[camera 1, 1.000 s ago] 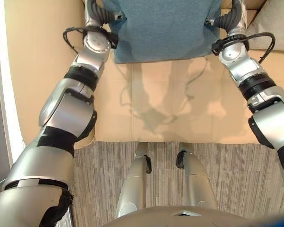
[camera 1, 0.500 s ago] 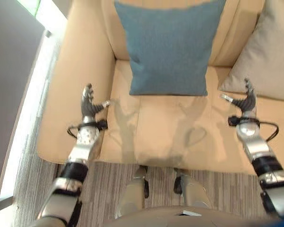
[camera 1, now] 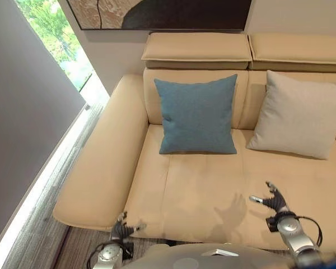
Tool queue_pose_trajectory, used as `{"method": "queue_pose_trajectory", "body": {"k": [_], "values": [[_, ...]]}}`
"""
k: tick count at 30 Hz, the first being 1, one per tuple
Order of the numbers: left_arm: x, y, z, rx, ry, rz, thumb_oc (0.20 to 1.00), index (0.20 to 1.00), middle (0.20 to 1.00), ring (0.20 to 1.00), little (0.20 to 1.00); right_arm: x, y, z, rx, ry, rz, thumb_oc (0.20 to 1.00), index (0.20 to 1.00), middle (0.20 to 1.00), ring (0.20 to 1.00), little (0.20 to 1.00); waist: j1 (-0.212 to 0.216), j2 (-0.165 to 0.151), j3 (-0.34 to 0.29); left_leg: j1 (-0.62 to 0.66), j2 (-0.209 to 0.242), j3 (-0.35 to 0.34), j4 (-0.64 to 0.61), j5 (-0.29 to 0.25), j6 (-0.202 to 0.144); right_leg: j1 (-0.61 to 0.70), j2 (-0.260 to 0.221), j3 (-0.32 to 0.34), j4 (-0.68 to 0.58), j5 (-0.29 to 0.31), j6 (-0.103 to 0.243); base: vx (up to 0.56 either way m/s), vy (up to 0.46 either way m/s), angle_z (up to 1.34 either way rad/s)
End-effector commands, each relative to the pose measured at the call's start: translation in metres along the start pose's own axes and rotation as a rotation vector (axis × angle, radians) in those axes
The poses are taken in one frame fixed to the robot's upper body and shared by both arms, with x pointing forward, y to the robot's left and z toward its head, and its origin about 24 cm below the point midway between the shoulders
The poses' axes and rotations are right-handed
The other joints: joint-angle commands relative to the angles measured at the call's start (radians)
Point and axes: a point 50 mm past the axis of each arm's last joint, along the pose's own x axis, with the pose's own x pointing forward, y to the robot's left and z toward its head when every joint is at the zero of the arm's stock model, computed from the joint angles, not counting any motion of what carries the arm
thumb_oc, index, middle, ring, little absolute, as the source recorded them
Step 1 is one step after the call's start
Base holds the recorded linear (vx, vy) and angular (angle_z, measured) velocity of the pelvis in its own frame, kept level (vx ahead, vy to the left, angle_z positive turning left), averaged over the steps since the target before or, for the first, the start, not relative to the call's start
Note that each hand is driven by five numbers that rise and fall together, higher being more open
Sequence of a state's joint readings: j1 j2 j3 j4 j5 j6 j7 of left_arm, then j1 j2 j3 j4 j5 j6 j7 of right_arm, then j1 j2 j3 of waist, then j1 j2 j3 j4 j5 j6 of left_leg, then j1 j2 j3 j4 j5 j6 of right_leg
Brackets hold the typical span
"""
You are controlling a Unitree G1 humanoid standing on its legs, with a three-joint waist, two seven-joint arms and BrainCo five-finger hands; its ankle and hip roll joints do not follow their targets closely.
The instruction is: Pick up all the scattered cushions and arrange them neatly on the sofa.
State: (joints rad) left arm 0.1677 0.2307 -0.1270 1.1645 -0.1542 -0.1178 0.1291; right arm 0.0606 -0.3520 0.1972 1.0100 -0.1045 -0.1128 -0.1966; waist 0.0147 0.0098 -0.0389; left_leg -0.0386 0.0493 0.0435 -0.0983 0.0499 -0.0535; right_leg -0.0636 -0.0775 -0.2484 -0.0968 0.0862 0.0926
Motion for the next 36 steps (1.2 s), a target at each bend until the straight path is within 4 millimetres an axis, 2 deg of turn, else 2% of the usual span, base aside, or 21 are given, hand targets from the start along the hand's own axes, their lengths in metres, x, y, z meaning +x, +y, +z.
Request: {"method": "queue_pose_trajectory", "body": {"k": [1, 4, 6, 8, 9, 10, 11, 12, 14, 16, 17, 19, 20, 21, 23, 24, 25, 26, 27, 30, 36], "values": [[0.007, 0.010, 0.042, 0.052, -0.139, 0.025, 1.000, 1.000, 1.000, 1.000, 1.000, 0.007, -0.002, 0.030, -0.013, -0.114, -0.018, 1.000, 1.000, 1.000, 1.000, 1.000, 0.016, -0.034, 0.040, 0.039, 0.000, 0.041, 0.011, -0.043, -0.042, 0.058, -0.039, -0.038, 0.010, -0.075, 0.102, 0.02, -0.047, 0.03], [0.007, 0.016, 0.023, 0.081, -0.045, 0.059, 1.000, 1.000, 1.000, 1.000, 1.000, 0.002, 0.014, 0.001, 0.005, 0.025, 0.028, 1.000, 1.000, 1.000, 1.000, 1.000, 0.015, -0.038, 0.054, 0.075, 0.003, 0.036, 0.011, -0.050, -0.043, 0.103, -0.030, -0.041, 0.010, -0.084, 0.090, -0.02, -0.065, 0.11], [0.008, 0.018, 0.022, 0.083, -0.037, 0.066, 1.000, 1.000, 1.000, 1.000, 1.000, 0.000, 0.018, -0.006, 0.002, 0.057, 0.043, 1.000, 1.000, 1.000, 1.000, 1.000, 0.017, -0.040, 0.062, 0.079, 0.005, 0.025, 0.011, -0.050, -0.044, 0.113, -0.022, -0.038, 0.010, -0.092, 0.084, -0.06, -0.066, 0.10], [0.009, 0.016, 0.029, 0.107, -0.053, 0.057, 1.000, 1.000, 1.000, 1.000, 1.000, -0.002, 0.020, -0.017, -0.011, 0.117, 0.050, 1.000, 1.000, 1.000, 1.000, 1.000, 0.021, -0.046, 0.070, 0.058, 0.004, -0.009, 0.025, -0.042, -0.040, 0.103, -0.012, -0.031, 0.010, -0.097, 0.080, -0.19, -0.066, 0.23], [0.011, 0.012, 0.039, 0.115, -0.080, 0.049, 1.000, 1.000, 1.000, 1.000, 1.000, 0.000, 0.014, -0.018, -0.033, 0.134, 0.035, 1.000, 1.000, 1.000, 1.000, 1.000, 0.026, -0.056, 0.099, -0.012, -0.009, -0.033, 0.134, -0.068, -0.037, 0.090, -0.025, -0.028, 0.010, -0.082, 0.077, -0.41, -0.009, 0.45], [0.012, 0.007, 0.049, 0.115, -0.105, 0.037, 1.000, 1.000, 1.000, 1.000, 1.000, 0.002, 0.009, -0.016, -0.046, 0.139, 0.019, 1.000, 1.000, 1.000, 1.000, 1.000, 0.025, -0.071, 0.121, -0.050, -0.035, -0.058, 0.238, -0.126, -0.038, 0.062, -0.043, -0.028, 0.010, -0.061, 0.074, -0.35, 0.014, 0.67], [0.012, 0.007, 0.049, 0.115, -0.105, 0.037, 1.000, 1.000, 1.000, 1.000, 1.000, 0.002, 0.009, -0.016, -0.046, 0.139, 0.019, 1.000, 1.000, 1.000, 1.000, 1.000, 0.025, -0.071, 0.121, -0.050, -0.035, -0.058, 0.238, -0.126, -0.038, 0.062, -0.043, -0.028, 0.010, -0.061, 0.074, -0.34, 0.123, 0.64], [0.012, 0.000, 0.052, 0.107, -0.113, 0.023, 1.000, 1.000, 1.000, 1.000, 1.000, 0.003, 0.006, -0.017, -0.042, 0.151, 0.006, 1.000, 1.000, 1.000, 1.000, 1.000, 0.013, -0.077, 0.121, -0.037, -0.020, -0.068, 0.336, -0.198, -0.026, 0.026, -0.057, -0.029, 0.016, -0.045, 0.073, -0.22, 0.199, 0.44], [0.011, -0.007, 0.049, 0.108, -0.105, 0.008, 1.000, 1.000, 1.000, 1.000, 1.000, 0.003, 0.005, -0.018, -0.027, 0.162, 0.005, 1.000, 1.000, 1.000, 1.000, 1.000, -0.004, -0.061, 0.109, 0.026, -0.004, -0.093, 0.299, -0.211, -0.032, 0.000, -0.056, -0.015, 0.031, -0.028, 0.076, -0.17, 0.244, -0.05], [0.012, -0.011, 0.056, 0.129, -0.128, -0.005, 1.000, 1.000, 1.000, 1.000, 1.000, 0.003, 0.002, -0.021, -0.035, 0.181, -0.006, 1.000, 1.000, 1.000, 1.000, 1.000, -0.020, -0.053, 0.109, 0.056, -0.022, -0.108, 0.224, -0.220, -0.025, -0.054, -0.083, -0.005, 0.056, 0.014, 0.090, -0.19, 0.287, 0.04], [0.012, -0.010, 0.060, 0.165, -0.140, -0.017, 1.000, 1.000, 1.000, 1.000, 1.000, 0.008, -0.018, -0.020, -0.034, 0.213, -0.036, 1.000, 1.000, 1.000, 1.000, 1.000, -0.019, -0.058, 0.116, 0.059, -0.045, -0.106, 0.201, -0.224, -0.013, -0.083, -0.108, -0.001, 0.059, 0.042, 0.103, -0.32, 0.372, -0.15], [0.014, 0.000, 0.062, 0.186, -0.132, -0.009, 1.000, 1.000, 1.000, 1.000, 1.000, 0.014, -0.048, -0.014, -0.036, 0.229, -0.101, 1.000, 1.000, 1.000, 1.000, 1.000, 0.003, -0.068, 0.130, 0.043, -0.089, -0.098, 0.163, -0.213, 0.004, -0.138, -0.160, -0.021, 0.035, 0.100, 0.140, -0.42, 0.328, -0.02], [0.015, 0.008, 0.068, 0.209, -0.143, 0.008, 1.000, 1.000, 1.000, 1.000, 1.000, 0.018, -0.058, -0.004, -0.037, 0.213, -0.124, 1.000, 1.000, 1.000, 1.000, 1.000, 0.016, -0.064, 0.149, 0.013, -0.094, -0.079, 0.160, -0.191, 0.019, -0.176, -0.168, -0.031, 0.079, 0.079, 0.138, -0.43, 0.236, 0.15], [0.016, 0.011, 0.069, 0.213, -0.143, 0.014, 1.000, 1.000, 1.000, 1.000, 1.000, 0.018, -0.060, -0.004, -0.034, 0.214, -0.125, 1.000, 1.000, 1.000, 1.000, 1.000, 0.022, -0.063, 0.149, 0.001, -0.098, -0.072, 0.156, -0.180, 0.025, -0.170, -0.168, -0.032, 0.112, 0.059, 0.130, -0.40, 0.186, -0.56], [0.016, 0.021, 0.066, 0.215, -0.126, 0.035, 1.000, 1.000, 1.000, 1.000, 1.000, 0.018, -0.061, -0.006, -0.035, 0.222, -0.124, 1.000, 1.000, 1.000, 1.000, 1.000, 0.053, -0.056, 0.123, -0.011, -0.093, -0.059, 0.127, -0.149, 0.048, -0.105, -0.142, -0.032, 0.252, -0.038, 0.100, -0.19, 0.088, -0.87], [0.016, 0.023, 0.065, 0.214, -0.122, 0.038, 1.000, 1.000, 1.000, 1.000, 1.000, 0.017, -0.061, -0.007, -0.031, 0.227, -0.121, 1.000, 1.000, 1.000, 1.000, 1.000, 0.062, -0.056, 0.114, -0.013, -0.091, -0.055, 0.122, -0.146, 0.049, -0.087, -0.134, -0.033, 0.260, -0.058, 0.097, -0.14, -0.037, -0.55], [0.016, 0.026, 0.067, 0.204, -0.126, 0.045, 1.000, 1.000, 1.000, 1.000, 1.000, 0.017, -0.060, -0.007, -0.014, 0.228, -0.121, 1.000, 1.000, 1.000, 1.000, 1.000, 0.097, -0.070, 0.097, -0.035, -0.092, -0.041, 0.127, -0.139, 0.046, -0.009, -0.124, -0.059, 0.230, -0.081, 0.105, -0.08, -0.062, -0.38], [0.016, 0.026, 0.067, 0.204, -0.126, 0.045, 1.000, 1.000, 1.000, 1.000, 1.000, 0.017, -0.060, -0.007, -0.014, 0.228, -0.121, 1.000, 1.000, 1.000, 1.000, 1.000, 0.097, -0.070, 0.095, -0.039, -0.093, -0.042, 0.127, -0.137, 0.046, -0.011, -0.125, -0.060, 0.228, -0.079, 0.105, -0.13, -0.120, -0.32], [0.015, 0.026, 0.066, 0.199, -0.130, 0.044, 1.000, 1.000, 1.000, 1.000, 1.000, 0.018, -0.062, -0.006, -0.008, 0.230, -0.135, 1.000, 1.000, 1.000, 1.000, 1.000, 0.122, -0.084, 0.085, -0.058, -0.096, -0.033, 0.128, -0.126, 0.039, 0.027, -0.122, -0.090, 0.170, -0.080, 0.105, -0.05, -0.142, -0.25], [0.015, 0.024, 0.057, 0.194, -0.105, 0.039, 1.000, 1.000, 1.000, 1.000, 1.000, 0.018, -0.075, -0.005, 0.019, 0.241, -0.173, 1.000, 1.000, 1.000, 1.000, 1.000, 0.119, -0.085, 0.045, -0.029, -0.080, -0.022, 0.069, -0.103, 0.016, 0.063, -0.085, -0.081, 0.046, -0.067, 0.115, 0.02, -0.139, -0.27], [0.015, 0.020, 0.060, 0.224, -0.105, 0.027, 1.000, 1.000, 1.000, 1.000, 1.000, 0.015, -0.073, -0.016, 0.022, 0.288, -0.175, 1.000, 1.000, 1.000, 1.000, 1.000, 0.111, -0.068, 0.035, 0.022, -0.061, -0.029, 0.012, -0.070, -0.005, 0.098, -0.063, -0.092, 0.010, -0.068, 0.112, 0.01, -0.055, -0.01]]}}
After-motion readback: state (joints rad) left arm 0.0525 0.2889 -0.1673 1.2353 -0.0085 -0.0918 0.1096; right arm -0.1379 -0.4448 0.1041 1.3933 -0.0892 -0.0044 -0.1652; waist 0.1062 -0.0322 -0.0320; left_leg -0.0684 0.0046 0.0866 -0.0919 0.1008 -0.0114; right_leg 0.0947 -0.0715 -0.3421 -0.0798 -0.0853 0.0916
